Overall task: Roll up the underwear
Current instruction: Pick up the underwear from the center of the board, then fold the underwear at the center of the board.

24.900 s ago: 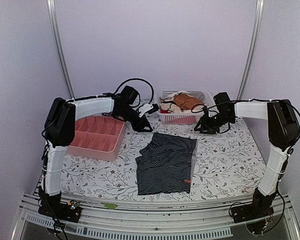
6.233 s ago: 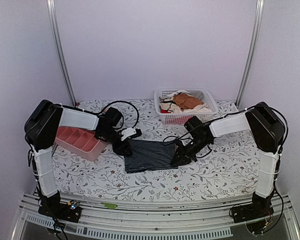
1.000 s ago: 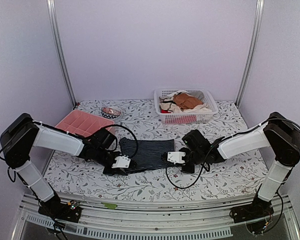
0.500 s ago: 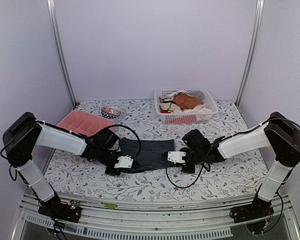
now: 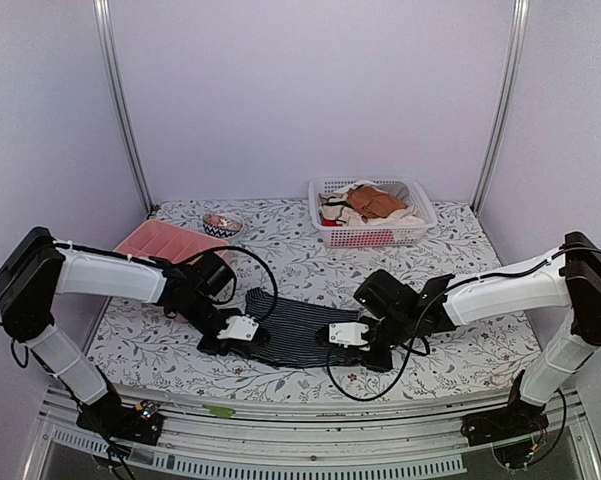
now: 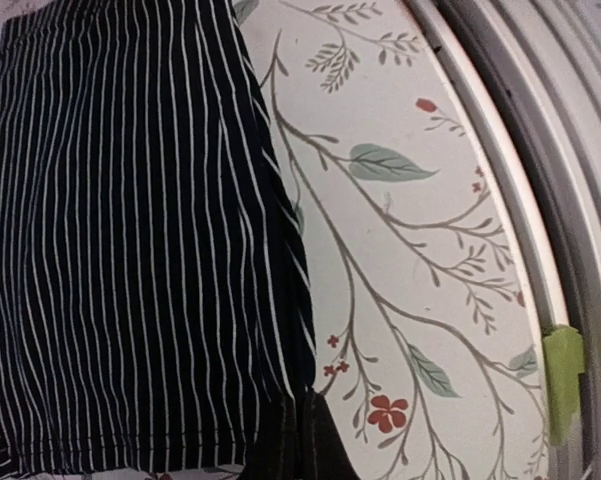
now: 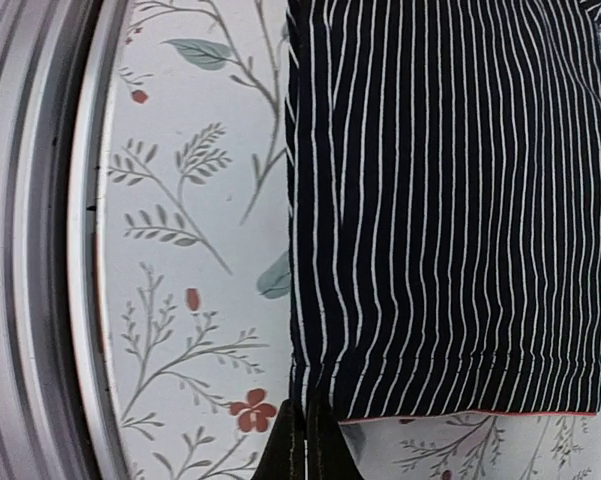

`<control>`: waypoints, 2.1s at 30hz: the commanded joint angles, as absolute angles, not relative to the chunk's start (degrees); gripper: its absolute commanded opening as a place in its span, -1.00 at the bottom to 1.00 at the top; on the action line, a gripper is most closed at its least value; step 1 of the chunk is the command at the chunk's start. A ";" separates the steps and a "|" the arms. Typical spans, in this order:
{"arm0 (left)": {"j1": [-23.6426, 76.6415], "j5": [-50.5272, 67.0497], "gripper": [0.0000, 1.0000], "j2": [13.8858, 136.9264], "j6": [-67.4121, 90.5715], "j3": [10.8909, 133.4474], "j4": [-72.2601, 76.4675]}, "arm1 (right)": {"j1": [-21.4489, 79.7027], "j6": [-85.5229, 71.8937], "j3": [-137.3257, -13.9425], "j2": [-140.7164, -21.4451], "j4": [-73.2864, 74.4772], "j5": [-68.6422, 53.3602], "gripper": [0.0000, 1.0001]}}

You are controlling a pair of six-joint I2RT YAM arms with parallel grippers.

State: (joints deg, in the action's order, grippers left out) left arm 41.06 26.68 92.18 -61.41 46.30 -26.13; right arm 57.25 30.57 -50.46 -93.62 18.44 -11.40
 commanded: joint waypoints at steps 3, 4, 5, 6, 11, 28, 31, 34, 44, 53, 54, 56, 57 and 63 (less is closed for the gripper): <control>39.77 33.06 -1.00 88.19 -66.07 52.03 -40.91 | 58.63 22.44 -52.79 -89.80 28.49 -17.53 -1.00; 39.22 33.65 -1.00 88.42 -66.09 53.03 -41.95 | 58.61 21.98 -52.66 -89.39 28.63 -17.69 -1.00; 38.49 34.14 -1.00 88.87 -66.02 53.98 -42.88 | 58.48 21.80 -52.64 -88.94 28.53 -17.81 -1.00; 37.84 34.57 -1.00 89.38 -65.90 54.83 -43.37 | 58.41 21.79 -52.68 -88.68 28.42 -17.96 -1.00; 34.83 35.01 -1.00 92.65 -66.24 59.27 -44.19 | 55.60 20.30 -54.00 -89.62 28.38 -19.49 -1.00; 29.89 33.25 -1.00 104.90 -69.20 71.63 -43.99 | 48.08 20.92 -64.03 -98.06 35.12 -19.91 -1.00; 29.39 33.07 -1.00 106.60 -69.97 73.55 -44.11 | 47.34 20.83 -64.84 -98.92 35.46 -19.13 -1.00; 29.05 32.56 -1.00 108.35 -70.81 75.19 -44.20 | 46.42 20.43 -66.68 -100.15 36.15 -17.93 -1.00; 26.92 31.40 -1.00 113.67 -74.15 80.08 -44.71 | 44.11 20.39 -74.30 -105.96 39.70 -15.42 -1.00; 26.11 31.49 -1.00 117.15 -75.12 82.25 -44.35 | 43.07 20.18 -77.92 -110.78 41.26 -13.91 -1.00; 26.10 31.40 -1.00 117.37 -74.95 82.27 -43.85 | 43.02 20.07 -78.10 -111.21 41.38 -13.72 -1.00; 26.10 31.14 -1.00 117.80 -74.41 82.33 -42.83 | 43.03 19.67 -78.38 -112.01 41.69 -12.97 -1.00; 26.05 31.12 -1.00 118.01 -74.22 82.49 -42.53 | 42.95 19.48 -78.40 -112.39 41.73 -12.48 -1.00; 26.02 30.72 -1.00 119.07 -73.91 83.45 -41.84 | 42.67 18.40 -79.28 -113.88 41.96 -10.44 -1.00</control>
